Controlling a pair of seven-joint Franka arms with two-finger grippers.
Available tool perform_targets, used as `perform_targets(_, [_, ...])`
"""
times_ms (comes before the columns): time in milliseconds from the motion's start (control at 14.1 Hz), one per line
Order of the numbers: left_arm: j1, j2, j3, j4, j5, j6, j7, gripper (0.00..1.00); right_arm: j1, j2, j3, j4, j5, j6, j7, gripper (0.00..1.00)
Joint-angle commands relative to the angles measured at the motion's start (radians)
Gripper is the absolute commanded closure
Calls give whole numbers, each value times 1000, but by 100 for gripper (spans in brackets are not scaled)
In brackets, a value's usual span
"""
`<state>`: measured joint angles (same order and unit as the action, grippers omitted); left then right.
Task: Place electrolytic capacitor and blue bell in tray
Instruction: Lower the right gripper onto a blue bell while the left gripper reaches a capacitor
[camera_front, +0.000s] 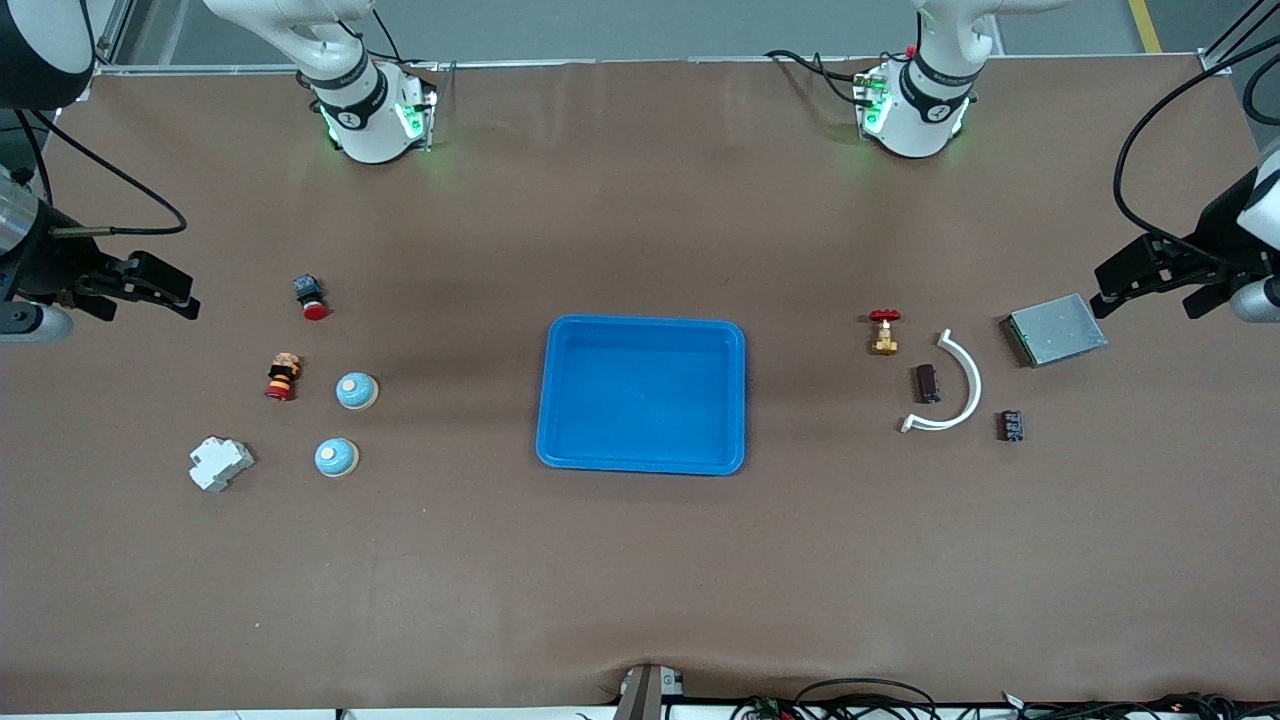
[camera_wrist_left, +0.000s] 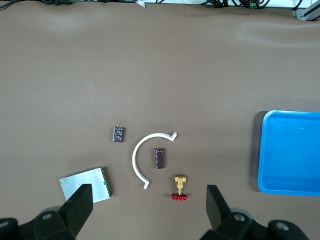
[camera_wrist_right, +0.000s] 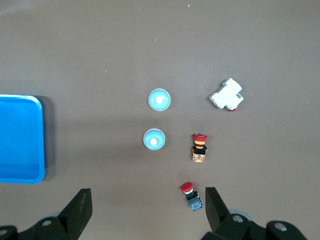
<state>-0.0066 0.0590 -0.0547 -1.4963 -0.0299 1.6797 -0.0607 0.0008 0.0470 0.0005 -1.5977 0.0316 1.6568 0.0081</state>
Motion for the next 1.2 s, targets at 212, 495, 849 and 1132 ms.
perform_targets(212, [10, 16, 6, 7, 13, -18, 13, 0, -5, -61, 4, -216, 14, 170, 3, 0])
perform_targets(495, [8, 41, 9, 8, 16, -17, 16, 0, -8, -75, 3, -393, 14, 332, 3, 0])
perform_targets(849, [11, 99, 9, 8, 16, 18, 53, 0, -4, -40, 3, -600, 14, 591, 3, 0])
perform_targets(1132, [11, 172, 10, 5, 40, 66, 58, 0, -2, 66, 3, -622, 14, 694, 3, 0])
